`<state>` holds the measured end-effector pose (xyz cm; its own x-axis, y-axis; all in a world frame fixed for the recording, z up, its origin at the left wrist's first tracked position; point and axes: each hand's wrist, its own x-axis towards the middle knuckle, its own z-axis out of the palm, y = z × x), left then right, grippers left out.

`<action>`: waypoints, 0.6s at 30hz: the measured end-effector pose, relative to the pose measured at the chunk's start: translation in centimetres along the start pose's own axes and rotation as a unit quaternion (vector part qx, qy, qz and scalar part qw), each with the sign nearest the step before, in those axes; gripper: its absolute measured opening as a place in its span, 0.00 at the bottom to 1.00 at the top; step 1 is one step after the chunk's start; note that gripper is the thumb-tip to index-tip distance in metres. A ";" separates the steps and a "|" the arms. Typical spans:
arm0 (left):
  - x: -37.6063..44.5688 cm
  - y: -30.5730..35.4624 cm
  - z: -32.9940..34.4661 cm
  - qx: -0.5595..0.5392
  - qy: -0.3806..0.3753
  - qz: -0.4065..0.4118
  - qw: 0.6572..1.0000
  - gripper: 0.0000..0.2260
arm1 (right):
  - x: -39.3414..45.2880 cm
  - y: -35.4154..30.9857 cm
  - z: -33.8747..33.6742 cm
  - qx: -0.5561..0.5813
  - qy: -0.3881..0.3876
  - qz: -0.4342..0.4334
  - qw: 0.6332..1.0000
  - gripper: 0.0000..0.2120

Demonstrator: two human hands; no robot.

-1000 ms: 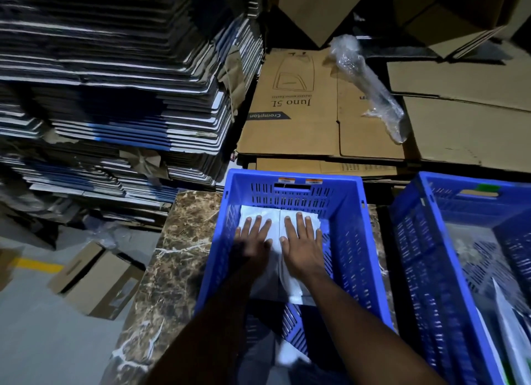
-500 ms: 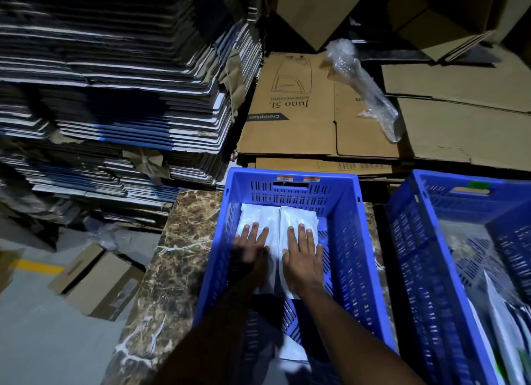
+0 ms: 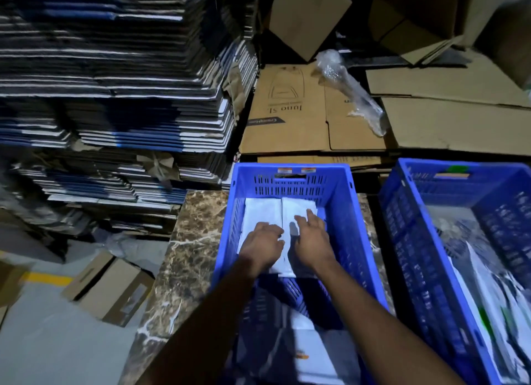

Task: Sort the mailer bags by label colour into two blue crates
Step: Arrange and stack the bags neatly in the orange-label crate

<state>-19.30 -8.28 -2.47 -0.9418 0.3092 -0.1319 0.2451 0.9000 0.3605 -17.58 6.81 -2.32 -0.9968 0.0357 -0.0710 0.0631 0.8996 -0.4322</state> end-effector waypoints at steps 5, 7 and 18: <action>-6.0 1.8 0.6 0.018 -0.125 -0.010 0.992 0.15 | -7.6 0.8 -2.1 0.007 -0.027 0.015 1.000 0.21; -8.7 1.9 2.2 0.028 -0.236 -0.001 0.971 0.15 | -11.1 1.8 -1.7 -0.029 -0.074 0.035 0.996 0.16; -12.9 4.5 3.4 0.065 -0.346 0.066 0.934 0.27 | -14.9 1.5 -2.6 0.054 0.048 0.049 0.996 0.13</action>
<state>-5.21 -7.16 -2.29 -0.5379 0.5040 -0.6758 0.4173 0.8557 0.3060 -2.75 8.73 0.45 -0.9853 0.1674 -0.0345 0.1606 0.8373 -0.5226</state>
